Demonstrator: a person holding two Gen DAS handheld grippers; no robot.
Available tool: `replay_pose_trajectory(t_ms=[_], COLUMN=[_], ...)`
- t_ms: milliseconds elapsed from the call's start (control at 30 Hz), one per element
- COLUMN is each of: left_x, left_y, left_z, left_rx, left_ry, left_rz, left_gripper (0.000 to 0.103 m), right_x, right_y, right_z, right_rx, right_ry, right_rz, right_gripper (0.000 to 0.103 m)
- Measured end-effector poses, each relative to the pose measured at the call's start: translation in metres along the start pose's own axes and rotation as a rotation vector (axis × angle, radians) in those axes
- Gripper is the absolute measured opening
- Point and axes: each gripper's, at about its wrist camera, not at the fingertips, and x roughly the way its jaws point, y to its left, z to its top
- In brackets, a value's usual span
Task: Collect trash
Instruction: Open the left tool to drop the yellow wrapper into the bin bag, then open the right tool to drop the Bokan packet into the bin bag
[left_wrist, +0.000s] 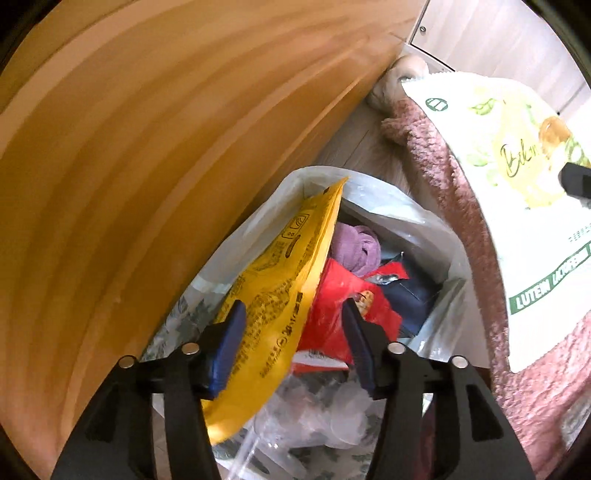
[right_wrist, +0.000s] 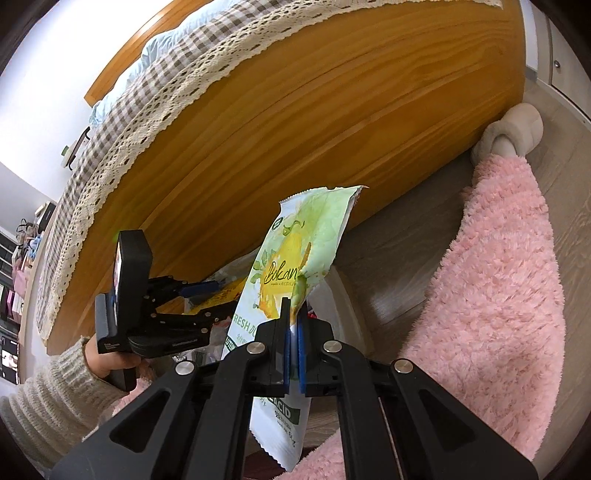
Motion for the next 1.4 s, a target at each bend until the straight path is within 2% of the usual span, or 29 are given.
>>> replay_pose_trajectory(t_ms=[133,300,467,700,833,967,1400], left_x=[-0.017,-0.047,-0.08,-0.115,-0.127,-0.133,-0.128], left_y=[-0.005,-0.008,-0.005,0.005,0.009,0.008,0.014], left_z=[-0.008,-0.019,-0.039,-0.071,-0.087,-0.095,-0.101], left_rx=[-0.021,-0.077,-0.179,-0.338,-0.423,-0.481,-0.617], left_ry=[-0.024,-0.09,-0.167,-0.239,-0.273,-0.295,-0.287], left_rz=[-0.003,0.023,0.059,0.097,0.1,0.098,0.078], left_gripper=[0.057,0.077,0.096,0.095,0.095,0.095,0.095], right_x=[-0.002,0.007,0.028,0.081,0.128,0.154,0.183], right_y=[0.001,0.012,0.034,0.08,0.078,0.06,0.068], right_z=[-0.001,-0.005,-0.01,-0.01,-0.012,-0.022,-0.029], right_rx=[-0.011,-0.042,-0.113,-0.344,-0.446,-0.407,-0.452], right_ry=[0.001,0.024,0.063,0.105,0.177,0.271,0.345], right_rz=[-0.001,0.005,0.028,0.018,-0.09,-0.129,-0.217], right_gripper=[0.003,0.003,0.003,0.003,0.003,0.003,0.003])
